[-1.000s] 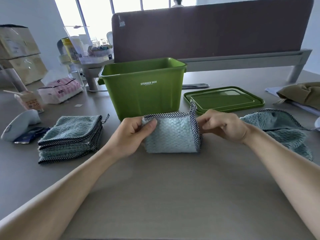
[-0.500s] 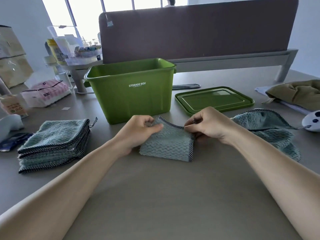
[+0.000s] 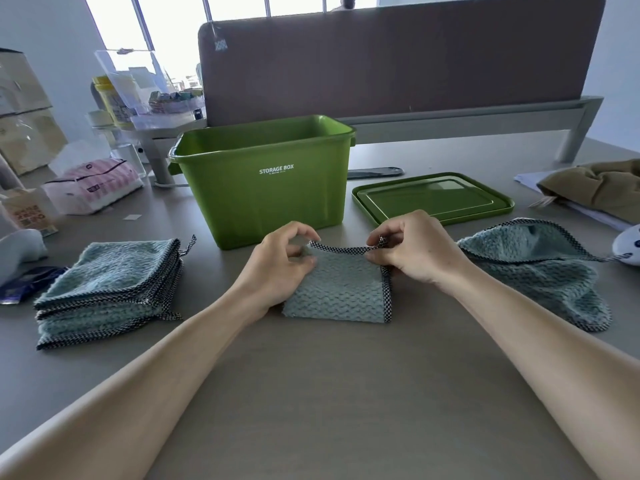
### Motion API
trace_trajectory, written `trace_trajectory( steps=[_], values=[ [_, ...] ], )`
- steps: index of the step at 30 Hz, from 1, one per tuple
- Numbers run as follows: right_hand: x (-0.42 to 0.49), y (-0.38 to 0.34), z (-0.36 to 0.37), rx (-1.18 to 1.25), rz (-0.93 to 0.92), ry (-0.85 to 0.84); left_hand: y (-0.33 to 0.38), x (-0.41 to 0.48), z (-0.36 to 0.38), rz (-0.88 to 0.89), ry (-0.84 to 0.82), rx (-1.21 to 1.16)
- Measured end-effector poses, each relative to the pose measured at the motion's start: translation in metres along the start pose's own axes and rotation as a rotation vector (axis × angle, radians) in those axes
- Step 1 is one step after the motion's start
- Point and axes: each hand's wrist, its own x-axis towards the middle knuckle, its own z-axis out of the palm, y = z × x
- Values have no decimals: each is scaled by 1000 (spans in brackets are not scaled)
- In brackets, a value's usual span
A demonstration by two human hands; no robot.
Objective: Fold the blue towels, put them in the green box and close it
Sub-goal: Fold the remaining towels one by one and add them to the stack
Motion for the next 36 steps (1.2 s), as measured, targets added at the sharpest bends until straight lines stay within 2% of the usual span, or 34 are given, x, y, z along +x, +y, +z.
trace_trajectory(
  steps=[7, 10, 14, 17, 21, 24, 26, 28, 32, 34, 36],
  values=[
    [1, -3, 3, -115, -2, 13, -1, 2, 1, 30, 48, 74],
    [0, -3, 3, -136, -9, 30, 4, 0, 1, 95, 64, 251],
    [1, -1, 6, -181, -25, 26, 7, -7, 3, 314, 137, 534],
    [2, 1, 8, -250, -21, 25, 4, -8, 6, 410, 32, 666],
    [-2, -2, 8, -384, -61, 63, 1, -5, 9, 249, -215, 760],
    [-4, -5, 5, -424, -185, 86, -1, -3, 9, 148, -329, 830],
    [-5, -8, 3, -355, -283, 3, -2, -3, 8, 121, -360, 869],
    [-7, -10, 2, -372, -305, -205, 0, -4, 9, 100, -373, 889],
    [-11, -7, 0, -659, -154, -585, 1, -4, 7, -7, -374, 905],
    [-11, -6, -2, -696, -103, -642, 1, -5, 5, -46, -339, 872],
    [-11, -8, -3, -703, -89, -655, 4, -5, 5, -56, -203, 777]
  ],
)
